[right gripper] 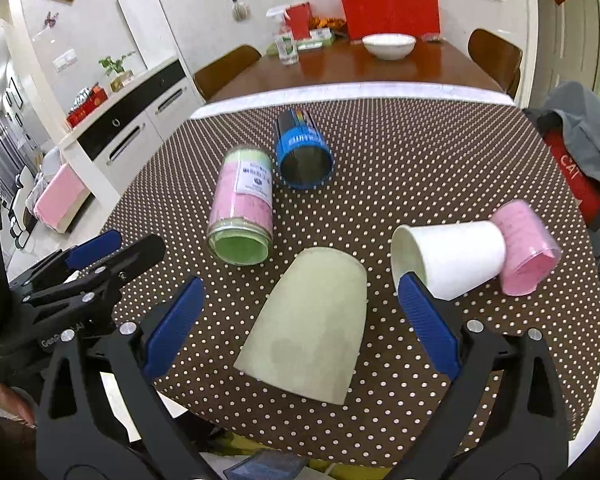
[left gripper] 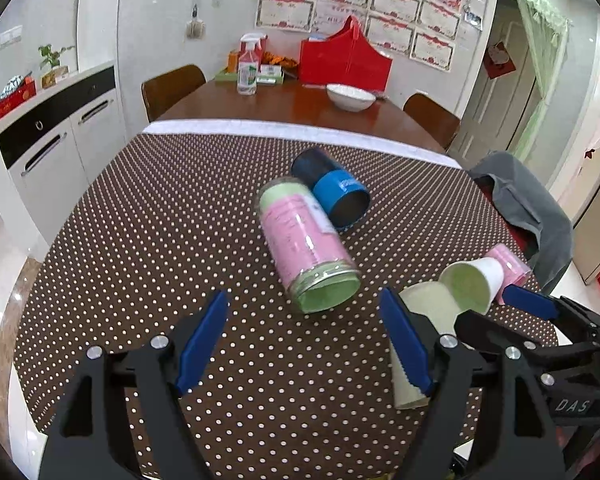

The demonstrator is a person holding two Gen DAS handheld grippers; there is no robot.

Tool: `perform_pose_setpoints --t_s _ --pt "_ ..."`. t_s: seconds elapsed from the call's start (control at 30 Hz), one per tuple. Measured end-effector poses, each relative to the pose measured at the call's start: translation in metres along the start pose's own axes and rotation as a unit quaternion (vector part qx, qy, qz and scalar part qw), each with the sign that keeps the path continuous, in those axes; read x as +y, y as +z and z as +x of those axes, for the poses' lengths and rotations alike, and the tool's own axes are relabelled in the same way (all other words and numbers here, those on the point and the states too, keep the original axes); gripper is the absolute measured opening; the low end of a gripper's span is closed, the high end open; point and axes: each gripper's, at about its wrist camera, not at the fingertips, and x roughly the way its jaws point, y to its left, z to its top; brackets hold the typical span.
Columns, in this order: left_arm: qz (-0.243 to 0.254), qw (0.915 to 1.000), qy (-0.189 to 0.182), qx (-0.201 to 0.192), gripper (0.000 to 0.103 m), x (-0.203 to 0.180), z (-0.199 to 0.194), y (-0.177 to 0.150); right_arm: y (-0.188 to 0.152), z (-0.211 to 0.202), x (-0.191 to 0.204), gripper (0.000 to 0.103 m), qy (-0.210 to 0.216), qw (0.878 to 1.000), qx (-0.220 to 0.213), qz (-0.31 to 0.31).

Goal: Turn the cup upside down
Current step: 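Rotate the right gripper to turn the pale green cup rim-down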

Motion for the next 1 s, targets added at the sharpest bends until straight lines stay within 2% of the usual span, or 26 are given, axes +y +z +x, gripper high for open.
perform_pose_setpoints --t_s 0.47,0.77,0.87,0.9,0.93,1.0 --pt "-0.019 0.9977 -0.009 0.064 0.077 0.023 0.055 -0.011 0.001 0.059 -0.008 0.095 -0.015 0.996 0.084 0.019" --pt "-0.019 0.9954 -0.015 0.093 0.077 0.025 0.081 -0.018 0.002 0.083 -0.022 0.095 -0.001 0.989 0.133 0.064" --pt "-0.021 0.9944 -0.018 0.102 0.077 0.023 0.089 -0.018 0.003 0.083 -0.024 0.095 -0.002 0.989 0.135 0.068" --pt "-0.021 0.9943 -0.018 0.103 0.077 0.023 0.09 -0.018 0.003 0.083 -0.025 0.092 -0.003 0.988 0.137 0.067" --pt "-0.02 0.9941 -0.018 0.105 0.077 0.022 0.091 -0.019 0.003 0.085 -0.025 0.084 -0.003 0.988 0.142 0.066" --pt "-0.018 0.9941 -0.018 0.106 0.077 0.02 0.093 -0.018 0.001 0.087 -0.027 0.077 0.024 0.985 0.155 0.077"
